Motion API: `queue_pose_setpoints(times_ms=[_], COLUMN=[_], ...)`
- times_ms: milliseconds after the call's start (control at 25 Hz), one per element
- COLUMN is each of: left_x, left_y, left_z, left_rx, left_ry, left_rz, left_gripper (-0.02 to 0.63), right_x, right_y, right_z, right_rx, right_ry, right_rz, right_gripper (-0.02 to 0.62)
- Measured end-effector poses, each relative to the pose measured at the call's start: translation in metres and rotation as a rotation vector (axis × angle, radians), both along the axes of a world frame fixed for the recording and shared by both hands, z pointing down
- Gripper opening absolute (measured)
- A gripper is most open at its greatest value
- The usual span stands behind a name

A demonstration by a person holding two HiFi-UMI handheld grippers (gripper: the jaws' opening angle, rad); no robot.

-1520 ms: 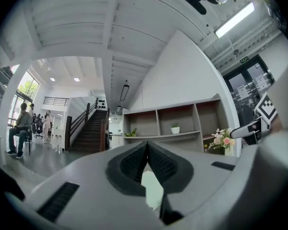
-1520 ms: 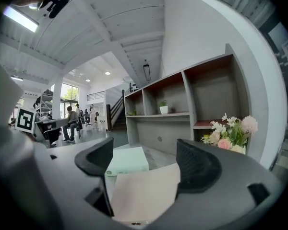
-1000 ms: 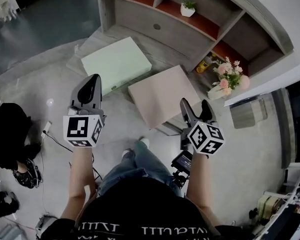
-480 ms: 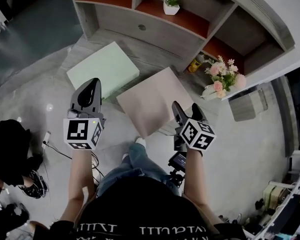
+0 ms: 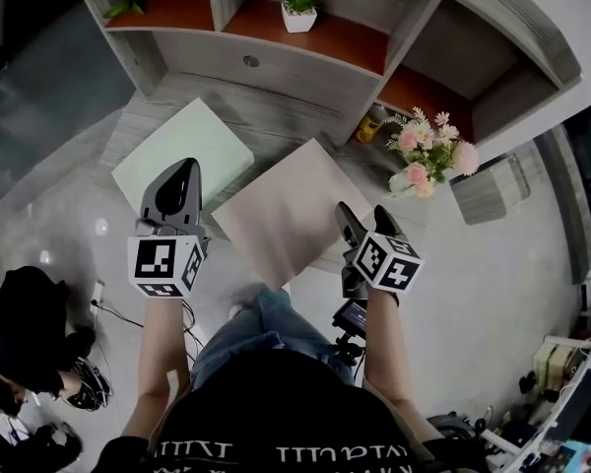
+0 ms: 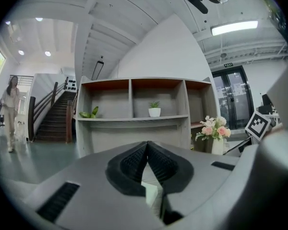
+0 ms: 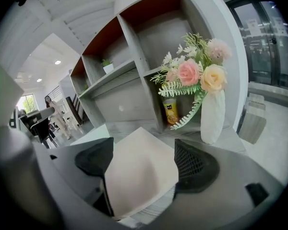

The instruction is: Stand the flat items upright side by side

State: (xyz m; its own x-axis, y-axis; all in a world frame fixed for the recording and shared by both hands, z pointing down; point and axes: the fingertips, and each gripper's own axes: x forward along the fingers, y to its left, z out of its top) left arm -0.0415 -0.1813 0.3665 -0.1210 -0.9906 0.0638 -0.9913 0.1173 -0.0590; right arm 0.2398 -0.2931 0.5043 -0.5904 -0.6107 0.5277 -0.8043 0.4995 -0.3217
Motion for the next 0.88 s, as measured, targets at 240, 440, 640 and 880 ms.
queue_pose_setpoints(times_ms=[240,440,640,880], left_x=[0.0,0.0,0.001,-0.001], left_y=[-0.026,-0.043,-0.046,-0.033], left_z=[0.013,0.023,0.028,0.039], left_rx=[-0.025,-0.056,-0.073,-0.088], left_ry=[0.004,0.001,0.006,0.006], left_rz=[0.111,0.264,0.387,0.487], left_gripper=[0.012,0.012,0.012,0.012], right_x=[0.002,0.006,0.0,-0.005], right_y=[0.004,0.017,0.04,0.081], right_z=[0.013,0.028,0.056,0.103], right_rx=[-0.041,-0.08,-0.14,-0.302], right_ry=[0.006,0.024,0.079,0.249], right_rz=[0.077,0.203,0.299,0.324], right_gripper=[0.4,0.4,0.4,0.4])
